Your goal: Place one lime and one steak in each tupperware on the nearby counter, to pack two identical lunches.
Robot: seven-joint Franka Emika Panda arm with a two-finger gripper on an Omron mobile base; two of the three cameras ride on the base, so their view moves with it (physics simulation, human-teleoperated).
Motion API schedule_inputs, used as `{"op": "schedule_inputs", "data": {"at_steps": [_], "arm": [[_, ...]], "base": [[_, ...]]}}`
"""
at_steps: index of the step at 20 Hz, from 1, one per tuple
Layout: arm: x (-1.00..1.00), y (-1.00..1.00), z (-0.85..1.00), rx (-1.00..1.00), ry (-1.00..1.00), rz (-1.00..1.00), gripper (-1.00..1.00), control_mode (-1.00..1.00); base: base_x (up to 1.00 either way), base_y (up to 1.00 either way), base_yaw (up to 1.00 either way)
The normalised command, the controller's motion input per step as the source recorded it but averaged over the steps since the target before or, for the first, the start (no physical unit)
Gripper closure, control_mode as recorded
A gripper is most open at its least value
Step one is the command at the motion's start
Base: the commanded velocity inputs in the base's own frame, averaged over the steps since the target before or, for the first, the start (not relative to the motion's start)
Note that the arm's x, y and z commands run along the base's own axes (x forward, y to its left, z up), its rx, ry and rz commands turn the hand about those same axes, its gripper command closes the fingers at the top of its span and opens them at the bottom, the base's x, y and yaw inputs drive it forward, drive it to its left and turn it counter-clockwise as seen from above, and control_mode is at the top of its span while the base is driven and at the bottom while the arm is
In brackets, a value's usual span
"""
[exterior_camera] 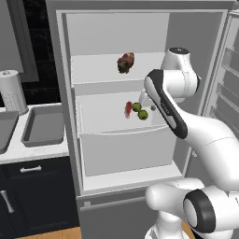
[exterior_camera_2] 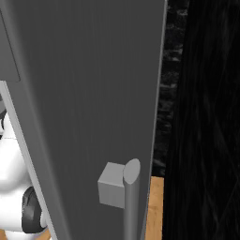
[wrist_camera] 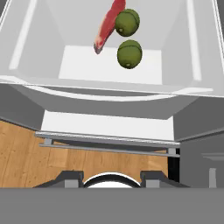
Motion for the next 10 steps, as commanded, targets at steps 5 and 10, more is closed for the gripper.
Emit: {"op": "schedule_inputs", "data": {"at_steps": [5,10], "arm": [[-0.01,0.00,-0.01,0.00,0.02,0.00,-1.00,-1.00],[0.00,0.00,-0.30,0.00,0.02,0.00,-1.00,-1.00]], "base": [[0.00,0.00,0.00],[0.00,0.00,0.00]]}}
